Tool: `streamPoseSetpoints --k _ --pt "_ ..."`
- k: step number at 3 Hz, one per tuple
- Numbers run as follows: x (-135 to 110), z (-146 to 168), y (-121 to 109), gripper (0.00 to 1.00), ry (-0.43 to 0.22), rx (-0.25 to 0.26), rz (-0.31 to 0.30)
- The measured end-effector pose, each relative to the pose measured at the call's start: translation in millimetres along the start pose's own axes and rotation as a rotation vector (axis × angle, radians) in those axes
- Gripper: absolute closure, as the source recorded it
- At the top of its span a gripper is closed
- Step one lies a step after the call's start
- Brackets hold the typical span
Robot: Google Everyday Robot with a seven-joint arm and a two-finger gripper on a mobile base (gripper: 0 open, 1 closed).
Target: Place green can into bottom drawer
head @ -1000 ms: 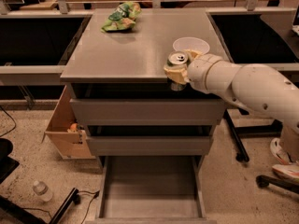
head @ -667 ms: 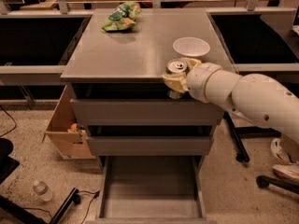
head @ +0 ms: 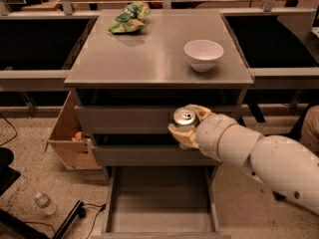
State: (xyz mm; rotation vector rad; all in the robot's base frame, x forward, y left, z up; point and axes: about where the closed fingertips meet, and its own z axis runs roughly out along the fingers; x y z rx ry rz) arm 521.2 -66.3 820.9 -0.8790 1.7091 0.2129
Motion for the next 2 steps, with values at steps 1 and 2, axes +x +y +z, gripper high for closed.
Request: streamPoseSetpoints --k 1,2 --pt "69.8 20.0 25.3 1.00 0.019 -0.018 -0.020" --pt "126.5 64.1 30.3 1.00 -0.012 -0.014 -0.005"
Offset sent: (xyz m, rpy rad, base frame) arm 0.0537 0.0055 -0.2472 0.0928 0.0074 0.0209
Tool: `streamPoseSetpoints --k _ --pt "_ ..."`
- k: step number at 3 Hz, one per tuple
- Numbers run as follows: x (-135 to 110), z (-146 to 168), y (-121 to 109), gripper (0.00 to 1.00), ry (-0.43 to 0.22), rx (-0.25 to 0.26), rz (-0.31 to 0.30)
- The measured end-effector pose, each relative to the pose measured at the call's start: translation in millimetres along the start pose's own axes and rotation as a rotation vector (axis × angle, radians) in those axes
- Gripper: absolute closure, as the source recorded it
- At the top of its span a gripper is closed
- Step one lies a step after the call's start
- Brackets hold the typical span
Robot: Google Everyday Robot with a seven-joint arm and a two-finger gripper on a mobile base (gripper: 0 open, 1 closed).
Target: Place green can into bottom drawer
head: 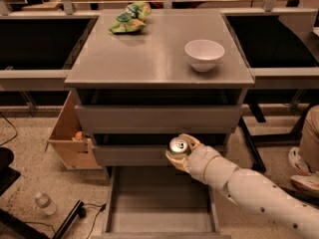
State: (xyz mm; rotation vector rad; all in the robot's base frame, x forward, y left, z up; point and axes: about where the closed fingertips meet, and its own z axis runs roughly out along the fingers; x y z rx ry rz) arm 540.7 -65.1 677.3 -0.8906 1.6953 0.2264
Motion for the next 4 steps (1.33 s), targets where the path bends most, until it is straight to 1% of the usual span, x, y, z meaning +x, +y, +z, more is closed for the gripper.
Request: streamPoseSetpoints --k 1,2,3,4 --pt "65.8 54.1 -1.1 1.00 -0.009 -0.006 0.067" --pt "83.3 70.0 -2.5 1.00 0.022 -0.014 0.103" --pt "85.9 72.6 -2.3 1.00 0.028 -0.017 0.105" --pt "106.0 85.3 10.5 1.00 0.043 -0.036 0.134"
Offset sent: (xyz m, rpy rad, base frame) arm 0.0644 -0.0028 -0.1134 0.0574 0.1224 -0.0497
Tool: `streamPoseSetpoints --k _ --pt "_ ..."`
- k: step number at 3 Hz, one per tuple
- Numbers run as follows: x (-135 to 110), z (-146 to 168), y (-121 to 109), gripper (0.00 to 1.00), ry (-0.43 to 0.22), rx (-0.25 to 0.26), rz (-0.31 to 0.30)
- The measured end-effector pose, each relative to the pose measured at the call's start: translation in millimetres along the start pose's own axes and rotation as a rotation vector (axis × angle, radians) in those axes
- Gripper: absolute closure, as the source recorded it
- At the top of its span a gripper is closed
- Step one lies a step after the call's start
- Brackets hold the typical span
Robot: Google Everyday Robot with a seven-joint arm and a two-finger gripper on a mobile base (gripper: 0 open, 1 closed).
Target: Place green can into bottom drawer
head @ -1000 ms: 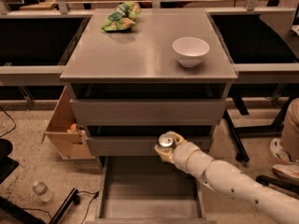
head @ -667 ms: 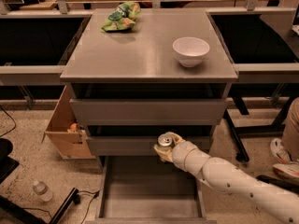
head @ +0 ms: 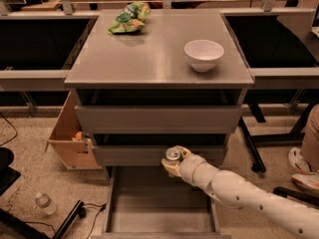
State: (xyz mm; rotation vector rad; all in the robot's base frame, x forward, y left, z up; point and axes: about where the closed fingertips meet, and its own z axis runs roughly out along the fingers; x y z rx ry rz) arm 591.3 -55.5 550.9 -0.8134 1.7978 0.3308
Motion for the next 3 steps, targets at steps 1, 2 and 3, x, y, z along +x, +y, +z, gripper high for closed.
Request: streamPoseSetpoints --k 1,2,3 --pt "49.9 14.6 8.8 1.00 0.007 -0.006 0.015" --pt "116.3 45.7 13.0 1.00 -0.036 -0.015 -0.018" --pt "166.2 78.0 20.9 1.00 -0.052 -0.048 -0.005"
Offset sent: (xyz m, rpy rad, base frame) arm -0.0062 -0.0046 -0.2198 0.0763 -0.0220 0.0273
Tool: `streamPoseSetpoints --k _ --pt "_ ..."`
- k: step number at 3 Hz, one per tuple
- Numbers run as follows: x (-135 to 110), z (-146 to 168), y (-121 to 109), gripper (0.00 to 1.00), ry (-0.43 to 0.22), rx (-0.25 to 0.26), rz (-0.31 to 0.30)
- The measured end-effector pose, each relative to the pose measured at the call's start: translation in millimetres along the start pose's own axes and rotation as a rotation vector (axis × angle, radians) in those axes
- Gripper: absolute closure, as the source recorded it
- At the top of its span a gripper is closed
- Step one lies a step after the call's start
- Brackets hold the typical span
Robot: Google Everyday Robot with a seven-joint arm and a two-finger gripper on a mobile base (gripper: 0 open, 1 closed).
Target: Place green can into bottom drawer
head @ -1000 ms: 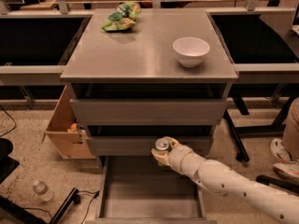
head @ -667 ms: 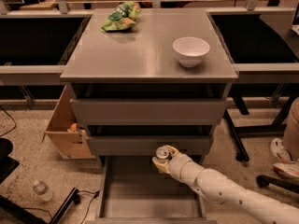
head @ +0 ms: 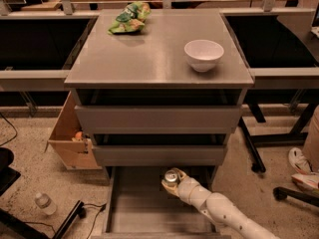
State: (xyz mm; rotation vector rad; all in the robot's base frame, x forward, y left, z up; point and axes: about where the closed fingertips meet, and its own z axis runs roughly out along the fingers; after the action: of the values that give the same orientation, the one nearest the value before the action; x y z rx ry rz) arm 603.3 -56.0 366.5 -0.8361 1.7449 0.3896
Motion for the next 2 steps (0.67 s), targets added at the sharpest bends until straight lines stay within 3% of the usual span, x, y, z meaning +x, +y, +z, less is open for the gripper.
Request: streamPoseSetpoints --k 2 --pt "70.3 48.7 22.3 1.00 0.050 -0.105 0.008"
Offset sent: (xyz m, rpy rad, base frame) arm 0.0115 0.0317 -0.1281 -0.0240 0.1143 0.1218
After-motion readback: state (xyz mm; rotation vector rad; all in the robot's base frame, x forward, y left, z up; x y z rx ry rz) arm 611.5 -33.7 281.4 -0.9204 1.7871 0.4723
